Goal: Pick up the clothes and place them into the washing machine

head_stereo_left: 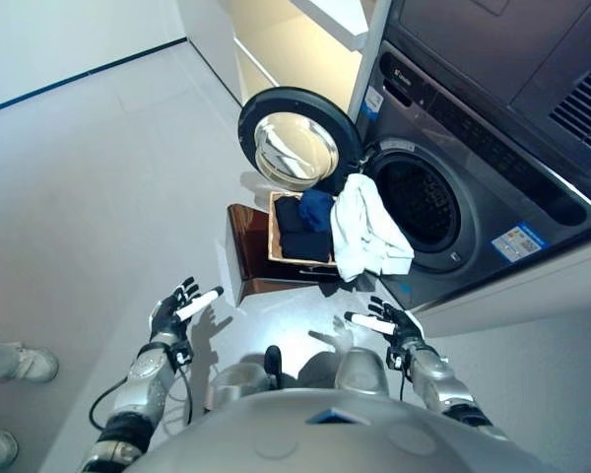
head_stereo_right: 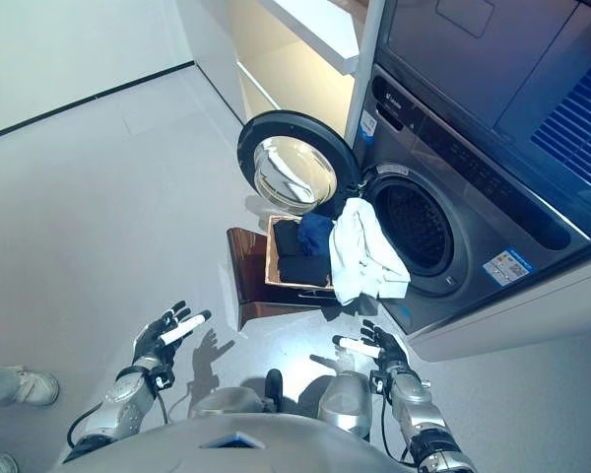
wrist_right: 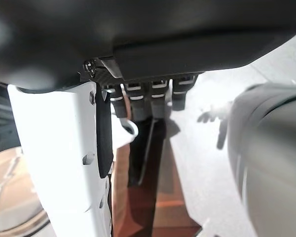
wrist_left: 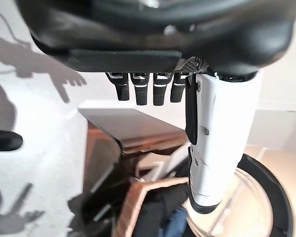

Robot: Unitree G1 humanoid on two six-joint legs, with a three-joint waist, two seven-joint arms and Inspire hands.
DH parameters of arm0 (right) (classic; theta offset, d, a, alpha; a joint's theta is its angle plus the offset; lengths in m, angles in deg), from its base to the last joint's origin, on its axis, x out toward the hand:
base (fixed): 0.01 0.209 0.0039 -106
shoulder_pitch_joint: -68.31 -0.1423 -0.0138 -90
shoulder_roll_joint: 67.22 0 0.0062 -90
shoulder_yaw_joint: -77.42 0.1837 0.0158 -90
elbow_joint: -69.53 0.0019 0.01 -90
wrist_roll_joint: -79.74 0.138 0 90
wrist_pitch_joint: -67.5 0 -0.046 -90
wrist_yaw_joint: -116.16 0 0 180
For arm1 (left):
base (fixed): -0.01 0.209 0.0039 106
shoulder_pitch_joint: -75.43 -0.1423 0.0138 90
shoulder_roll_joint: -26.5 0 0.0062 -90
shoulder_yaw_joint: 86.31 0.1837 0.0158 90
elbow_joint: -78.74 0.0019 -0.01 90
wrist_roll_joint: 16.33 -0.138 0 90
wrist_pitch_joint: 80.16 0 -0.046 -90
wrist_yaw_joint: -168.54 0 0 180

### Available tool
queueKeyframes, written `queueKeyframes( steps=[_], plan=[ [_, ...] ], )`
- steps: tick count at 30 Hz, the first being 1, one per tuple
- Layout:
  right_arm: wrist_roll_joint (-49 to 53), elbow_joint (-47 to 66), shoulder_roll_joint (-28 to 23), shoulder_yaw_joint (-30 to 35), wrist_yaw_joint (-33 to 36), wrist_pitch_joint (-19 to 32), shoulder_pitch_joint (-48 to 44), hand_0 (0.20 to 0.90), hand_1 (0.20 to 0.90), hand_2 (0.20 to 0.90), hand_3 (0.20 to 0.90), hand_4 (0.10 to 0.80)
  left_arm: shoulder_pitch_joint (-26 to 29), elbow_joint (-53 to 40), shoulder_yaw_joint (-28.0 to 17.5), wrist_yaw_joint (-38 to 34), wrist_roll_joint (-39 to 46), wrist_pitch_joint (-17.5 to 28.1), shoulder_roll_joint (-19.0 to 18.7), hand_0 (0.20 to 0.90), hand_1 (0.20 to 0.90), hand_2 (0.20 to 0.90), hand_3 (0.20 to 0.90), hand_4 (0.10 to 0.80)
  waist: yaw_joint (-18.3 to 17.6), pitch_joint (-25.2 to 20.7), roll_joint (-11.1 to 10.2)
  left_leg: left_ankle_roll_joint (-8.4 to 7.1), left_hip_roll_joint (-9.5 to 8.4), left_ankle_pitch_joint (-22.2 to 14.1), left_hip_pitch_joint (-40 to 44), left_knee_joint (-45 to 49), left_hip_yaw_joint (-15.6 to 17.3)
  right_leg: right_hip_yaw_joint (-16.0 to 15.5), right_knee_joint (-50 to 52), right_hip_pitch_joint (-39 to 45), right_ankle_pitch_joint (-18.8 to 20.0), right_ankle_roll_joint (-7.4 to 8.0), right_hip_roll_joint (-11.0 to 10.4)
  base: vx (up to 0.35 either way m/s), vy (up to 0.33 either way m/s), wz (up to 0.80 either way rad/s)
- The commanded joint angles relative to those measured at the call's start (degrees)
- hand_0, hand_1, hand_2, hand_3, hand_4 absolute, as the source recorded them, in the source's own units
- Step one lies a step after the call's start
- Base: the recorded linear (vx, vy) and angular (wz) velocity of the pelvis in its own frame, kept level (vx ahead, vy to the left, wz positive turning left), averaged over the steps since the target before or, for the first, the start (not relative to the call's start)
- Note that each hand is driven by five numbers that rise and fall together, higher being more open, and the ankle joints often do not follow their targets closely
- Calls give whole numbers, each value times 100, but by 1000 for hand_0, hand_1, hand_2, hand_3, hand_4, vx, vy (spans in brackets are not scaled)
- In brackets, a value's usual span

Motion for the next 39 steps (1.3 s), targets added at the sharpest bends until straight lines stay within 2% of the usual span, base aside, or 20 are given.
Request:
queueKeyframes(
  steps=[1,4,7,10,12,13,16,18,19,20,22,24,25,30,34,35,37,38,39],
  plan=[
    [-82,256,-235,102,24,236,-162,900,900,900,900,800,322,-518,-291,122,32,347,-158,900,900,900,900,800,-196,-48,-188,-624,206,-720,391,421,-371,-152,-1331,328,959,211,111,216,-130,-22],
    [-127,157,-221,70,-13,216,-187,900,900,900,900,800,314,-432,-359,108,74,381,-96,900,900,900,900,800,-266,16,-284,-764,370,-862,780,216,-448,-65,-1880,27,1400,424,200,315,-215,1],
    [-135,123,-211,53,-57,209,-115,900,900,900,900,800,278,-401,-376,128,97,404,-61,900,900,900,900,800,-328,9,-343,-901,599,-971,1117,25,-556,103,-1839,-116,1466,457,305,302,-252,13],
    [-123,-118,-185,-7,-101,231,-119,900,900,900,900,800,309,-345,-366,108,170,430,-9,900,900,900,900,800,-332,-89,-366,-1084,957,-978,1250,164,-674,151,-1696,-85,1213,332,577,330,-349,44],
    [-188,-307,-258,-104,-46,258,-269,900,900,900,900,800,479,-169,-317,-8,341,434,70,900,900,900,900,800,-342,-130,-270,-1210,1219,-589,1047,502,-773,74,-1372,-142,887,182,770,253,-319,21],
    [-165,-273,-296,-108,-12,282,-293,900,900,900,900,800,525,-216,-284,-6,444,464,105,900,900,900,900,800,-373,-110,-258,-1223,1252,-493,883,747,-838,27,-1291,-111,793,106,802,187,-265,20],
    [-53,-204,-465,-46,30,379,-314,900,900,900,900,800,733,-318,-56,46,514,486,131,900,900,900,900,800,-405,-2,-273,-1252,1227,-170,436,1080,-810,-295,-1252,39,635,11,753,131,-205,50],
    [-50,-99,-558,-44,106,372,-317,900,900,900,900,800,729,-371,16,-6,564,505,158,900,900,900,900,800,-383,-6,-245,-1255,1176,-154,317,656,-965,-340,-1300,61,542,9,763,99,-66,74],
    [2,-38,-587,2,140,373,-322,900,900,900,900,800,715,-424,39,-26,545,504,157,900,900,900,900,800,-342,-13,-261,-1247,1089,-153,36,395,-1116,-292,-1342,80,511,14,748,140,-39,66],
    [34,88,-627,72,155,376,-306,900,900,900,900,800,691,-520,55,-34,513,507,143,900,900,900,900,800,-331,-14,-274,-1234,1014,-115,-264,337,-1103,-251,-1332,95,479,13,730,132,-33,29],
    [56,106,-662,146,171,424,-311,900,900,900,900,800,733,-579,96,9,390,500,42,900,900,900,900,800,-385,46,-266,-1189,1027,-144,-436,416,-547,-190,-1323,143,463,11,700,107,-5,11],
    [46,129,-652,161,164,410,-283,900,900,900,900,800,684,-594,90,51,352,494,30,900,900,900,900,800,-373,46,-239,-1172,1015,-155,-375,343,-487,-163,-1349,152,472,9,722,83,39,-9],
    [18,186,-633,211,172,410,-233,900,900,900,900,800,664,-607,90,69,193,493,-27,900,900,900,900,800,-423,28,-192,-1162,1033,-145,-234,155,-340,-179,-1458,207,530,36,661,110,79,-11],
    [-155,325,-649,197,179,414,-270,900,900,900,900,800,663,-627,59,21,-115,510,-172,900,900,900,900,800,-415,69,-189,-1095,922,-358,-88,209,-166,-78,-1678,283,686,129,545,79,62,-19],
    [-194,257,-552,121,193,384,-345,900,900,900,900,800,678,-647,47,2,-45,537,-160,900,900,900,900,800,-405,68,-162,-1111,987,-388,66,61,-53,-11,-1502,150,621,180,533,24,-1,-23],
    [-186,258,-541,98,186,385,-361,900,900,900,900,800,689,-643,35,-12,-33,527,-159,900,900,900,900,800,-408,82,-176,-1144,1020,-433,28,221,-53,0,-1449,123,570,162,534,-13,-74,-9],
    [-172,166,-574,32,166,424,-422,900,900,900,900,800,713,-625,56,24,80,539,-126,900,900,900,900,800,-351,221,-255,-1302,1041,-445,-494,1558,-104,-8,-1350,184,376,15,552,-85,-103,4],
    [-173,169,-635,-6,192,441,-474,900,900,900,900,800,765,-593,110,25,145,546,-91,900,900,900,900,800,-296,382,-269,-1337,951,-406,-861,2054,-334,-17,-1249,190,322,-42,563,-158,-51,14],
    [-148,157,-674,-25,252,457,-550,900,900,900,900,800,834,-557,182,-10,153,548,-82,900,900,900,900,800,-276,478,-285,-1364,906,-344,-1088,1880,-435,-26,-1220,180,321,-15,553,-101,45,27]
  ],
)
